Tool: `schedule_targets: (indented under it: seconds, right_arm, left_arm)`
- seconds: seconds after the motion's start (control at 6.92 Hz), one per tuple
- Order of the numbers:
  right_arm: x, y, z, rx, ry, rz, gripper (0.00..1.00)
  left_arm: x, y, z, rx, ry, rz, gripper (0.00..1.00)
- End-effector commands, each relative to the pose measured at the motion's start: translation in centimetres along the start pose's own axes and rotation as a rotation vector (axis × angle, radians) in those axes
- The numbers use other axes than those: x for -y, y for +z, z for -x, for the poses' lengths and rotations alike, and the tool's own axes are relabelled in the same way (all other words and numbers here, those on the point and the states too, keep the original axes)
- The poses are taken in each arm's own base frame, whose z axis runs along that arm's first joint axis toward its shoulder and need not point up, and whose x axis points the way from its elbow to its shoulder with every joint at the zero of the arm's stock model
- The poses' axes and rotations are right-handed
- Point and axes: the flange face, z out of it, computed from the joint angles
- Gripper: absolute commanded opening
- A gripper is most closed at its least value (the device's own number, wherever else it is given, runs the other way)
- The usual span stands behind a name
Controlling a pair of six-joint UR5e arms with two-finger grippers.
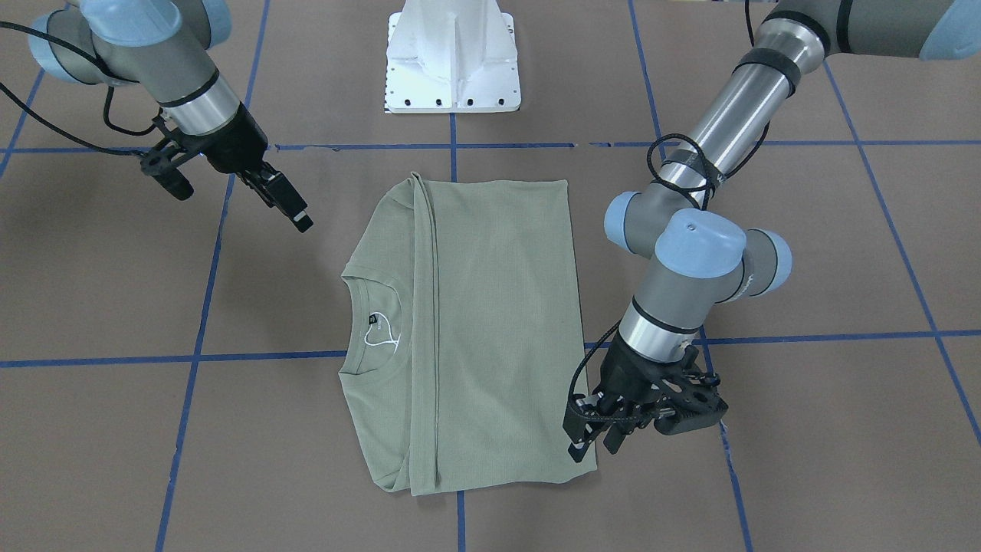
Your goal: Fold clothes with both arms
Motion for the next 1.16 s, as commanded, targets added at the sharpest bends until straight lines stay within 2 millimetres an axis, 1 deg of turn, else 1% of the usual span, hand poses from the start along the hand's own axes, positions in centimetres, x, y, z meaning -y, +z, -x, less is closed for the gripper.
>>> schedule_targets:
  seconds: [0.0,0.14,0.29,0.43,0.58,0.72,0.87,1.01]
  right_arm:
    - [-6.5,1.9,3.5,-0.108,-0.306,0.021,1.00]
    - [-8.4,3.1,3.0,-0.126,-0.476,0.045,1.00]
    - [-10.1,3.7,3.4,-0.198,-0.707,0.072,1.00]
    - [-11.2,3.9,5.1,-0.271,-0.782,0.087,1.00]
    - [-12.0,5.0,6.7,-0.286,-0.787,0.092,1.00]
    - [-12.6,7.0,9.2,-0.315,-0.782,0.094,1.00]
    - [-13.0,8.5,10.7,-0.340,-0.777,0.102,1.00]
    - [-13.0,9.3,10.4,-0.357,-0.788,0.107,1.00]
  left_arm:
    - [0.5,-5.2,4.2,-0.033,-0.002,0.054,0.63]
    - [0.7,-5.6,5.2,-0.027,-0.008,0.062,0.63]
    - [0.8,-5.5,5.5,-0.021,-0.009,0.061,0.63]
    - [1.0,-5.5,5.8,-0.017,-0.012,0.060,0.63]
    - [0.7,-5.4,7.5,-0.002,-0.018,0.066,0.63]
    - [0.7,-5.4,7.9,0.003,-0.021,0.070,0.63]
    - [0.7,-5.3,8.5,0.010,-0.021,0.069,0.63]
    - [0.9,-5.2,8.8,0.014,-0.019,0.067,0.63]
